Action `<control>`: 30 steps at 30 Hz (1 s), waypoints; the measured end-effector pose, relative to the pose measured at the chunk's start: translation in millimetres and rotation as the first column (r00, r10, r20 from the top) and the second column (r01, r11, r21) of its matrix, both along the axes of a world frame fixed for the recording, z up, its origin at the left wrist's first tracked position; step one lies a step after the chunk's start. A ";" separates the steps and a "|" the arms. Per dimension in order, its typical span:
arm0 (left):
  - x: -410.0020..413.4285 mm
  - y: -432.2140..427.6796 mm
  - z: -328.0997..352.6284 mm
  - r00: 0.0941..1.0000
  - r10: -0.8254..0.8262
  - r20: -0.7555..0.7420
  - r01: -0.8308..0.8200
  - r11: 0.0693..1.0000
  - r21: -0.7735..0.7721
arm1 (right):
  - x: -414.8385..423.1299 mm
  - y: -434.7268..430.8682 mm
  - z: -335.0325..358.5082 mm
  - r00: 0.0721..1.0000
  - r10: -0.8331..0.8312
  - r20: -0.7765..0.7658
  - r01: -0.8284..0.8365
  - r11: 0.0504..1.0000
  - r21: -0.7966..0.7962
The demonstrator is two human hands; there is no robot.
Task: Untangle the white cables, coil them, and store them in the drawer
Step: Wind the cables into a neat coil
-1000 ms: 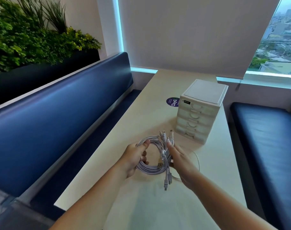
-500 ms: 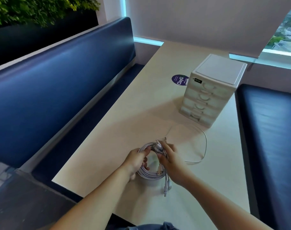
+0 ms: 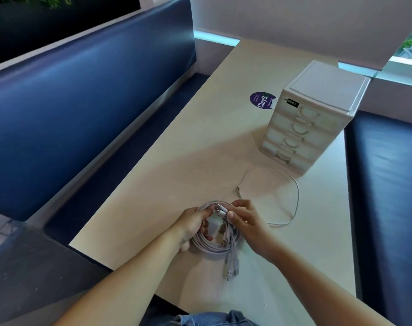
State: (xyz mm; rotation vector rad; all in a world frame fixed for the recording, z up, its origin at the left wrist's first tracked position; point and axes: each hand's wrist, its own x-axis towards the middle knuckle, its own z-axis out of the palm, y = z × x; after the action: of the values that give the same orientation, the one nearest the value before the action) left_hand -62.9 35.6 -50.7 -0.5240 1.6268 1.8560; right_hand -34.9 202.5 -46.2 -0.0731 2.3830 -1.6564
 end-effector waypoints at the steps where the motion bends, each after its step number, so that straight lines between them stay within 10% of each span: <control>1: 0.2 0.3 1.6 1.000 -0.006 0.007 0.006 1.000 0.006 | -0.6 -1.6 -1.0 0.999 -0.040 0.003 0.040 0.999 -0.035; 16: -0.8 -4.2 1.9 0.986 0.007 0.167 -0.033 0.988 0.153 | -17.5 -15.5 0.7 0.983 -0.185 -0.011 0.181 0.948 0.263; 30: 4.7 -3.4 8.4 0.997 -0.069 -0.016 0.070 0.997 0.039 | -8.2 -14.8 -10.6 0.955 -0.245 -0.164 0.289 0.889 0.354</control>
State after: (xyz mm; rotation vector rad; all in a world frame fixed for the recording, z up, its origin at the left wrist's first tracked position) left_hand -58.3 32.1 -42.3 -0.4327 1.5943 1.8406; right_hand -43.0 187.7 -56.8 0.2454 2.8648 -1.2892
